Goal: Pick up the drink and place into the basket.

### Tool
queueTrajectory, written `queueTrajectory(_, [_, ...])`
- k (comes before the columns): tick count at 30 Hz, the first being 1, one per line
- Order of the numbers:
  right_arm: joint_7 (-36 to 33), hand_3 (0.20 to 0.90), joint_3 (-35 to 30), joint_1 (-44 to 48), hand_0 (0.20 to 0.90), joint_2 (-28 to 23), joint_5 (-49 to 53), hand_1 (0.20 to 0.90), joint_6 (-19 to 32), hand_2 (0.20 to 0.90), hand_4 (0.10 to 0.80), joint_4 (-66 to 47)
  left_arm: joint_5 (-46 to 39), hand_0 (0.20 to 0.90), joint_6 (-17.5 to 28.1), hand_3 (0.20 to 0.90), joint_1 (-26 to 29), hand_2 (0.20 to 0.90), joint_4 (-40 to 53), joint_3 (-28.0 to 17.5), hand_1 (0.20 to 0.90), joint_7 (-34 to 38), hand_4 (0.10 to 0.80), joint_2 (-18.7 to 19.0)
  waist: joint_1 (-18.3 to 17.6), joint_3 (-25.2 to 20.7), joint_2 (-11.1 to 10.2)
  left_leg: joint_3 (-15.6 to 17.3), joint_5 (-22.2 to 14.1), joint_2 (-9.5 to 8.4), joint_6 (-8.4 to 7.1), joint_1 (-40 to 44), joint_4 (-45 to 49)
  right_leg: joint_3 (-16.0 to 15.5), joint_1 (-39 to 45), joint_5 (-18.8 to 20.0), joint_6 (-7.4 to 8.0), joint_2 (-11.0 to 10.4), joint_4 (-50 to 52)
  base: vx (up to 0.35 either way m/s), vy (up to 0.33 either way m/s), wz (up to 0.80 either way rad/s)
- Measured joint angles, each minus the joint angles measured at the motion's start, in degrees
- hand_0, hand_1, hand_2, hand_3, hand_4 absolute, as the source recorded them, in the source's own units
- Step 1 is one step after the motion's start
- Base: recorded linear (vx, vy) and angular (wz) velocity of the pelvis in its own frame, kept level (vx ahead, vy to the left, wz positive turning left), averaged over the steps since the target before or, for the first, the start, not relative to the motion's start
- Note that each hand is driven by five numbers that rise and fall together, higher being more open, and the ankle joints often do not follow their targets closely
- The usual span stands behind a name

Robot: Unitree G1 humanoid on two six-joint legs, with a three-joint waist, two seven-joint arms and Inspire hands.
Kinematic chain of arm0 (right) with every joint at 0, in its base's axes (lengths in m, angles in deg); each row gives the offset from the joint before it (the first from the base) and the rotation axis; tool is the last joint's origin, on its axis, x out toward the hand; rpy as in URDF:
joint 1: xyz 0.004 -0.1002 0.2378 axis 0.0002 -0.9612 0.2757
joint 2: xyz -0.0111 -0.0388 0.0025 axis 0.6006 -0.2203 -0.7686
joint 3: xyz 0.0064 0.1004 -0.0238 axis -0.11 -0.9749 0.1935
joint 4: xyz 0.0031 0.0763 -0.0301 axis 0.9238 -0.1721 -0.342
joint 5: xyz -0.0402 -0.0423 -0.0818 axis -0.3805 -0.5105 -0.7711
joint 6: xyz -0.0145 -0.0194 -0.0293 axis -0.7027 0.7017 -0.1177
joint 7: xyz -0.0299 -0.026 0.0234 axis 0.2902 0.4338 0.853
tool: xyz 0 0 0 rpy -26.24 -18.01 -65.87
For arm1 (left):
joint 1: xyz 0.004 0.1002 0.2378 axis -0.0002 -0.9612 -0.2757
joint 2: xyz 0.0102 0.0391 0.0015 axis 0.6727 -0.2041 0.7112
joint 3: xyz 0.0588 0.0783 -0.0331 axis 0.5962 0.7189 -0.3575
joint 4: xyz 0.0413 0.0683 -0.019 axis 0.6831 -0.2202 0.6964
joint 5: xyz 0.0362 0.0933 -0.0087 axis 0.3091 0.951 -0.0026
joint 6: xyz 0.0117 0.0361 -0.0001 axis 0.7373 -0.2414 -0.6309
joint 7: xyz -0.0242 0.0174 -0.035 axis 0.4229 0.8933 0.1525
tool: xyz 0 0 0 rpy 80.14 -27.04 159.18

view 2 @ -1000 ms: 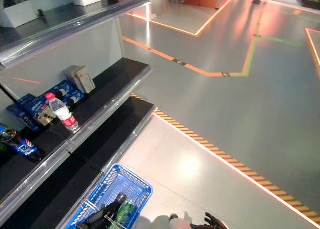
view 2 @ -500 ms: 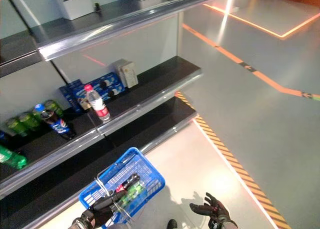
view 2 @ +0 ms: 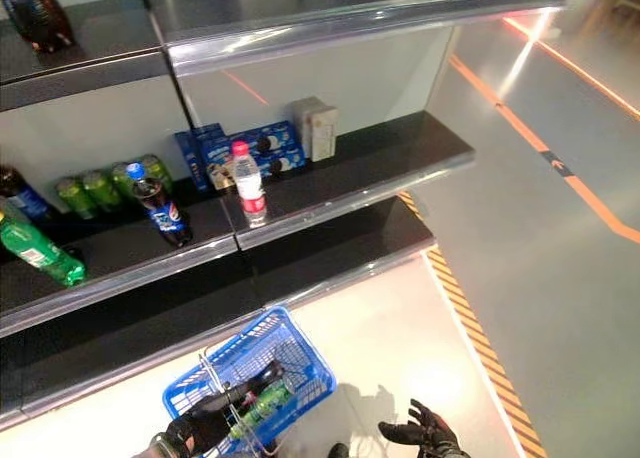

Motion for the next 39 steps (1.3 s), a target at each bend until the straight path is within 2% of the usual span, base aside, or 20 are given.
queueTrajectory(2, [0.22,0.9,-0.06,-0.02,0.9,0.1,-0.13,0.9,0.01,0.9,0.8,0.31,-0.53,0.3,0.07,0.2,-0.02,0.3,-0.98,-1.17,0.3,0.0,0.1,0.09,1.17,-0.1,0.26,-0.35,-1.07,-0.12,0.71,0.99,-0.14,0.19,0.39,-1.67,2.17,-0.26,3.56,0.098,0.12,0.44])
queueTrajectory(4, [0.34,0.9,-0.07,0.28,0.9,0.2,-0.45,0.9,0.07,0.9,0.8,0.26,-1.24,0.3,0.18,0.2,-0.45,0.3,-1.76,-2.38,0.3,-0.01,0.1,0.11,1.26,-0.2,0.74,-2.18,-1.87,0.34,1.25,1.73,-0.31,0.45,-1.46,-4.6,6.17,-1.46,12.06,0.03,0.098,0.49])
queueTrajectory(5, [0.33,0.9,-0.23,0.3,0.9,0.15,-0.44,0.9,0.09,0.9,0.8,0.38,-1.24,0.3,0.22,0.2,-0.33,0.3,-2.34,-2.69,0.3,-0.01,0.1,0.15,1.29,-0.11,0.98,-3.23,-2.01,0.52,1.48,2.16,-0.43,0.81,-3.28,-5.79,7.67,-2.59,18.4,0.004,0.049,0.78])
queueTrajectory(7, [0.34,0.9,-0.19,-0.22,0.9,0.26,-0.41,0.9,0.19,0.9,0.8,0.18,-1.26,0.3,0.28,0.2,-0.13,0.3,-2.81,-2.05,0.3,-0.04,0.1,0.64,0.65,-0.25,1.02,-6.75,-2.15,0.12,2.73,2.94,-0.24,3.8,-10.3,-6.13,7.83,-5.68,35.39,0.062,-0.023,0.94])
queueTrajectory(8, [0.39,0.9,-0.18,-1.08,0.9,0.68,-0.39,0.9,0.19,0.9,0.8,0.23,-1.3,0.3,0.11,0.2,-0.1,0.3,-2.84,-1.09,0.3,0.07,0.1,1.39,0.55,-0.45,0.23,-10.21,-2.55,-0.97,3.67,3.14,-0.08,6.82,-13.24,-6.9,8.09,-7.44,41.15,0.053,-0.083,1.03])
queueTrajectory(9, [0.42,0.9,-0.12,-1.63,0.9,0.76,-0.39,0.9,0.16,0.9,0.8,0.27,-1.3,0.3,0.01,0.2,-0.08,0.3,-2.83,-0.58,0.3,0.2,0.1,1.61,-0.31,-0.64,-0.09,-11.35,-2.27,-1.28,4.35,3.21,-0.03,7.29,-13.74,-7.38,7.55,-7.93,42.0,0.072,-0.143,1.22])
queueTrajectory(11, [0.52,0.9,-0.09,-1.92,0.9,0.92,-0.2,0.9,0.14,0.9,0.8,1.37,-1.98,0.3,0.04,0.2,-0.21,0.3,-2.83,0.39,0.3,0.2,0.1,1.86,-0.59,-0.67,-0.13,-14.85,-2.05,-1.87,4.38,3.73,0.0,8.77,-14.82,-7.48,7.48,-8.51,38.14,0.108,-0.236,1.0])
queueTrajectory(13, [0.52,0.9,-0.08,-1.91,0.9,1.35,0.85,0.9,0.23,0.9,0.8,1.42,-2.14,0.3,0.11,0.2,-0.09,0.3,-2.96,0.85,0.3,0.18,0.1,2.22,-0.85,-0.47,0.19,-17.89,-2.01,-1.9,4.32,4.01,0.01,10.35,-13.77,-6.32,6.49,-7.63,26.74,0.119,-0.277,0.77])
queueTrajectory(14, [0.53,0.9,-0.06,-1.89,0.9,1.56,1.2,0.9,0.36,0.9,0.8,1.41,-2.13,0.3,0.12,0.2,0.06,0.3,-3.14,1.05,0.3,0.16,0.1,2.38,-1.32,-0.35,0.26,-19.27,-2.1,-2.0,4.19,4.04,0.0,11.83,-13.27,-5.38,6.6,-6.8,20.59,0.17,-0.341,0.88])
queueTrajectory(16, [0.53,0.9,0.08,-1.54,0.9,2.2,2.33,0.9,0.95,0.9,0.8,1.55,-2.24,0.3,0.97,0.2,0.72,0.3,-4.76,1.65,0.3,0.12,0.1,2.62,-2.81,-0.26,0.38,-24.09,-2.34,-2.42,3.77,4.04,-0.02,16.53,-12.42,-1.27,6.78,-4.4,8.4,0.179,-0.301,0.96])
queueTrajectory(19, [0.54,0.9,0.07,-1.52,0.9,2.75,2.93,0.9,1.05,0.9,0.8,1.73,-2.41,0.3,1.24,0.2,0.49,0.3,-5.96,1.55,0.3,0.11,0.1,2.73,-3.94,-0.29,0.28,-27.48,-3.11,-2.8,2.8,5.51,-0.03,17.6,-13.6,6.03,6.01,-4.23,2.08,0.207,-0.276,0.75])
queueTrajectory(22, [0.52,0.9,0.11,-1.83,0.9,3.2,2.9,0.9,0.84,0.9,0.8,2.36,-2.57,0.3,1.88,0.2,-1.58,0.3,-6.0,1.24,0.3,-0.12,0.1,2.94,-4.01,-1.1,-1.08,-29.97,-5.86,-3.25,1.24,8.09,-0.05,18.03,-13.25,10.66,6.05,-6.02,-0.35,0.269,-0.426,0.56])
queueTrajectory(23, [0.53,0.9,0.13,-2.04,0.9,3.47,2.86,0.9,0.61,0.9,0.8,2.38,-2.52,0.3,2.06,0.2,-2.36,0.3,-6.0,1.17,0.3,-0.14,0.1,3.29,-4.38,-1.6,-1.93,-30.28,-6.62,-3.14,0.16,8.89,-0.06,18.59,-12.3,10.92,5.81,-7.04,-0.33,0.174,-0.345,0.8])
queueTrajectory(24, [0.45,0.9,0.15,-2.14,0.9,3.47,2.85,0.9,0.19,0.9,0.8,2.52,-2.21,0.3,2.19,0.2,-2.84,0.3,-6.29,0.9,0.3,0.03,0.1,3.33,-4.5,-2.14,-2.7,-30.38,-7.59,-2.19,-1.36,9.76,-0.03,18.7,-10.9,12.41,3.46,-7.09,-0.09,0.151,-0.362,0.81])
queueTrajectory(26, [0.14,0.9,-0.07,-1.33,0.9,1.73,2.97,0.9,0.24,0.9,0.8,1.66,-2.19,0.3,2.24,0.2,-3.03,0.3,-5.65,-0.5,0.3,0.07,0.1,2.15,-4.22,-1.5,0.39,-27.2,-8.85,2.94,-4.85,9.73,1.5,15.45,-9.26,10.47,2.03,-3.51,-0.02,0.12,-0.319,0.65])
queueTrajectory(29, [-0.43,0.9,-0.18,-0.35,0.9,-0.12,3.24,0.9,0.21,0.9,0.8,-0.27,-1.06,0.3,1.9,0.2,-2.82,0.3,-2.85,-0.11,0.3,-0.02,0.1,2.07,-3.68,-0.72,1.85,-24.13,-8.8,5.46,-6.57,7.92,3.19,12.0,-8.4,9.76,0.1,-1.85,0.0,0.011,-0.157,0.54])
queueTrajectory(31, [-0.89,0.9,-0.57,-0.14,0.9,-1.64,4.75,0.9,0.79,0.9,0.8,-1.53,0.91,0.3,1.22,0.2,-1.73,0.3,-1.84,1.75,0.3,-0.39,0.1,2.05,-4.41,-0.07,2.14,-19.47,-8.18,6.6,-7.26,6.44,3.79,8.75,-8.05,9.13,-0.23,-2.15,0.0,-0.073,-0.019,0.82])
queueTrajectory(33, [-1.37,0.9,-1.96,0.63,0.9,-2.67,5.32,0.9,1.01,0.9,0.8,-1.46,1.42,0.3,0.4,0.2,-0.94,0.3,-0.72,4.28,0.3,-0.43,0.1,2.06,-5.08,0.51,2.23,-14.92,-7.29,7.42,-7.52,5.59,3.13,6.62,-8.04,8.15,0.76,-3.1,0.11,0.033,0.01,0.59])
queueTrajectory(36, [-1.5,0.9,-2.89,0.84,0.9,-2.29,5.29,0.9,0.98,0.9,0.8,-0.84,1.83,0.3,-0.47,0.2,-0.45,0.3,-0.31,6.77,0.3,-0.37,0.1,1.9,-5.28,0.53,2.17,-14.28,-6.38,6.51,-6.77,6.42,0.68,6.64,-8.3,7.74,1.73,-4.24,1.08,0.105,-0.078,0.09])
queueTrajectory(39, [-1.15,0.9,-2.81,-0.02,0.9,-1.57,5.18,0.9,0.97,0.9,0.8,-0.74,2.32,0.3,-1.65,0.2,-0.43,0.3,-0.18,7.0,0.3,-0.34,0.1,2.0,-6.59,0.56,2.19,-14.0,-5.97,6.38,-6.91,7.23,-0.06,6.73,-8.31,7.38,2.01,-4.39,1.64,0.033,-0.036,-0.02])
